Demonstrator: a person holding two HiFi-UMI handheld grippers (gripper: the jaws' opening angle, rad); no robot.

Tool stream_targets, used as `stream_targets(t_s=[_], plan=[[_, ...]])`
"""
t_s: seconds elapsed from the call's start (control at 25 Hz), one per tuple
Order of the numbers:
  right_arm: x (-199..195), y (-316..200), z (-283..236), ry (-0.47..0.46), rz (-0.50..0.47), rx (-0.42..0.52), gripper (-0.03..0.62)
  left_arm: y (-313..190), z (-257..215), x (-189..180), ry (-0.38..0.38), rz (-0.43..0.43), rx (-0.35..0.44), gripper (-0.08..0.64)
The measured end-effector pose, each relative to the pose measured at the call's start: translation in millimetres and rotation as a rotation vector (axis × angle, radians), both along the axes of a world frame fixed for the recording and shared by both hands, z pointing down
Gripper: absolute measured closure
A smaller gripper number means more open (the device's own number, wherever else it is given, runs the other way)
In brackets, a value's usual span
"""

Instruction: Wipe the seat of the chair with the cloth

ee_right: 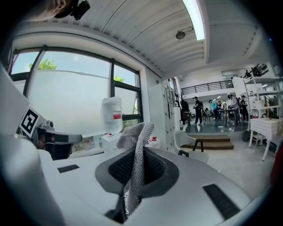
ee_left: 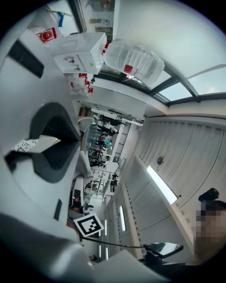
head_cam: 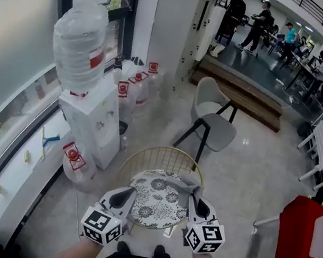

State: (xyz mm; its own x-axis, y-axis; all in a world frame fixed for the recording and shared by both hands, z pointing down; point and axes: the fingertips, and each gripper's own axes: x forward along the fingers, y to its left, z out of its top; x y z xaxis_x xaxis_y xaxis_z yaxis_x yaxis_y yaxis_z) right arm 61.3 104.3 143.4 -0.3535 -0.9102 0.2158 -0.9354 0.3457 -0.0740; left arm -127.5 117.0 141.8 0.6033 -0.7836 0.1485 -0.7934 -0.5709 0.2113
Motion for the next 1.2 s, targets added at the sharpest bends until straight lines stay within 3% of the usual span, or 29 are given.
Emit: stream_targets(t_s=[0.4, 0.92, 1.2], plan=[[56, 44, -81, -0.035, -0.06, 0.06, 0.566, 47, -88, 66, -0.021, -0.052, 0.097, 0.554], [90, 46, -109, -0.047, -0.08, 0.081, 0.566, 52, -104, 99, -0.017, -0.133, 0.092, 0.554], [100, 41, -117, -0.075, -0.091, 0.103, 0.566, 53, -117, 119, -0.023, -0.094, 0.143, 0.554]])
